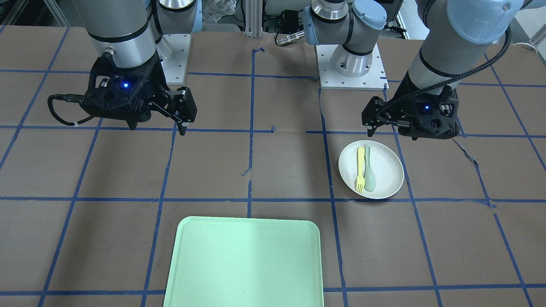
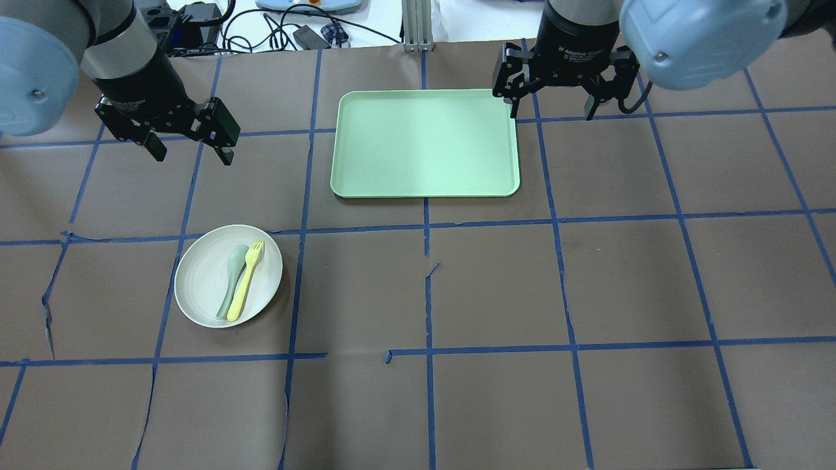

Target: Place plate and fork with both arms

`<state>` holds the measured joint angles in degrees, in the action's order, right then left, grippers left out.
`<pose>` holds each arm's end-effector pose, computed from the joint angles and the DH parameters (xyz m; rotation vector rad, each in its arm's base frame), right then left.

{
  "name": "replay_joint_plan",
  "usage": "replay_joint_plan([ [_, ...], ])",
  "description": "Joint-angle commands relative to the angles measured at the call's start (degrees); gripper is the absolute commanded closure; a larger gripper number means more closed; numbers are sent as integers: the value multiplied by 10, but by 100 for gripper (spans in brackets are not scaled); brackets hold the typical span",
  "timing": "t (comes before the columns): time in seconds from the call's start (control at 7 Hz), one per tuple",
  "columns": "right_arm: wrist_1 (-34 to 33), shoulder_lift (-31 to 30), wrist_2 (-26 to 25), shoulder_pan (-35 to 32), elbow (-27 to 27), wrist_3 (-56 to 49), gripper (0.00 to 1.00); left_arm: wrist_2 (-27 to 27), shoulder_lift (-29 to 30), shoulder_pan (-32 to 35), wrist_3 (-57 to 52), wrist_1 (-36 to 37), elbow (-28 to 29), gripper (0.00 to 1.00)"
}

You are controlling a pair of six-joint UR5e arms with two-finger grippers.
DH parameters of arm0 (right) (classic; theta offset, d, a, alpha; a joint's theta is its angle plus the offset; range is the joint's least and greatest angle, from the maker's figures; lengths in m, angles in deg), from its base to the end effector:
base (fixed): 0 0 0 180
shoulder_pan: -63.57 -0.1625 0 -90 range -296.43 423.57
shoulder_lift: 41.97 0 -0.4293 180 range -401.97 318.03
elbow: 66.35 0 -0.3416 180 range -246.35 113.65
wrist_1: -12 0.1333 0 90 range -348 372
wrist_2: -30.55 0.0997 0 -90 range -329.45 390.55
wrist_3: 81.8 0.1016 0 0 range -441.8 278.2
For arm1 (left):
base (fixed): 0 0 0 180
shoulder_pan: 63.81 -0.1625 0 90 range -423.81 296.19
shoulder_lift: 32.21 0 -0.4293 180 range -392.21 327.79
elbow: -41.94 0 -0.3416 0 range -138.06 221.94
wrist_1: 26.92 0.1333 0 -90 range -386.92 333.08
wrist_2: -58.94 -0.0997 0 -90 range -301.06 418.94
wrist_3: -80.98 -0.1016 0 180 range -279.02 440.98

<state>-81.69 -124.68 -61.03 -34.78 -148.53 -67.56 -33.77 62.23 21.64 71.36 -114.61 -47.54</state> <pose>0.2022 -0.4787 0.4975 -0.1622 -3.1224 0.1214 -0.0907 -0.4796 0.4629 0.1380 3.0946 0.0522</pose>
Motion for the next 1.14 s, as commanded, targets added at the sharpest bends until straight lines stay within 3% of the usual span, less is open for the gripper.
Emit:
replay_joint_plan([
  [0.0,0,0,0,0,0,0,0,2,-1,0,0,3,-11,0],
  [1.0,0,0,0,0,0,0,0,3,-23,7,9,14,-21,0],
])
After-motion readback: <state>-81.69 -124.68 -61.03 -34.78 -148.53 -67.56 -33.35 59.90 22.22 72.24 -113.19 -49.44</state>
